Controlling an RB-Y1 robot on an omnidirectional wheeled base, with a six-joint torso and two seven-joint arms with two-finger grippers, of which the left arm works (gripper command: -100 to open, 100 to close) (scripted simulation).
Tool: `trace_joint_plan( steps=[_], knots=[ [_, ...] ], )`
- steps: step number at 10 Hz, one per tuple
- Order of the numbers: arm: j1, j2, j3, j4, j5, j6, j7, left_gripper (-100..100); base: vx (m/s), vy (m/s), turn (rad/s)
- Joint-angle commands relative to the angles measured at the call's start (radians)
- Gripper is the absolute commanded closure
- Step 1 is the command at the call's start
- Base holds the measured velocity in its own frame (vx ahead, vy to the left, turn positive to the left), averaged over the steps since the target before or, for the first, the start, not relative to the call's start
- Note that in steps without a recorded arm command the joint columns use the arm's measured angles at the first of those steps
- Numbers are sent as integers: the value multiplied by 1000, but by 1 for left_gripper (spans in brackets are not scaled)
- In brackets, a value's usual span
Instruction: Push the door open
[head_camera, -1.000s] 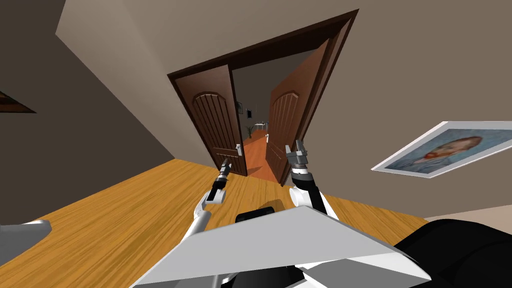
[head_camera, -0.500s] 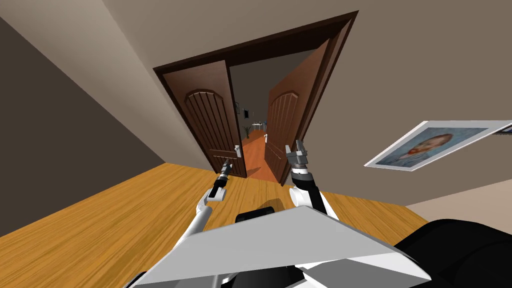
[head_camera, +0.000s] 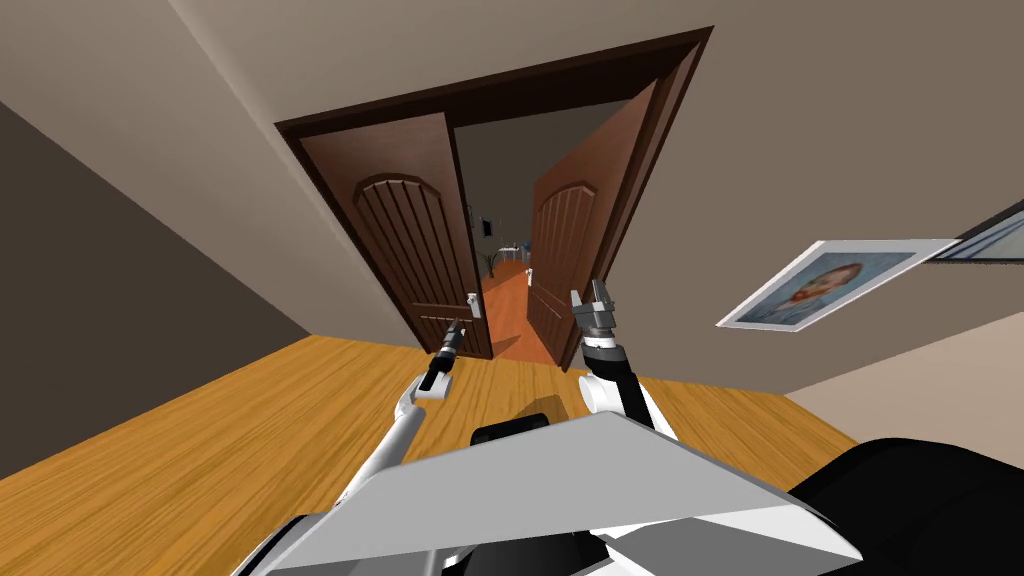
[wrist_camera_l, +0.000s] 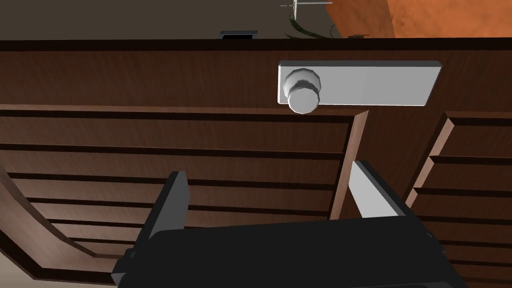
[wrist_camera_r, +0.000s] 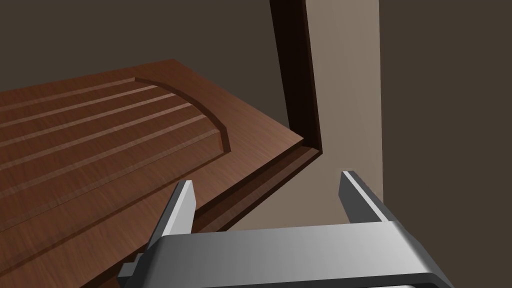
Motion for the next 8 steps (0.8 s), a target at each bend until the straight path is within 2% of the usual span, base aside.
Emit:
trace_joint_plan(
  steps=[1, 4, 8],
  knots=[
    [-25, 5, -5, 44, 3, -6, 4, -100, 66, 81, -93],
    [-49, 13, -11, 85, 7, -8, 10, -100, 54, 61, -61],
    [-120, 35, -29, 206, 19, -13, 26, -100, 73, 104, -134]
  ],
)
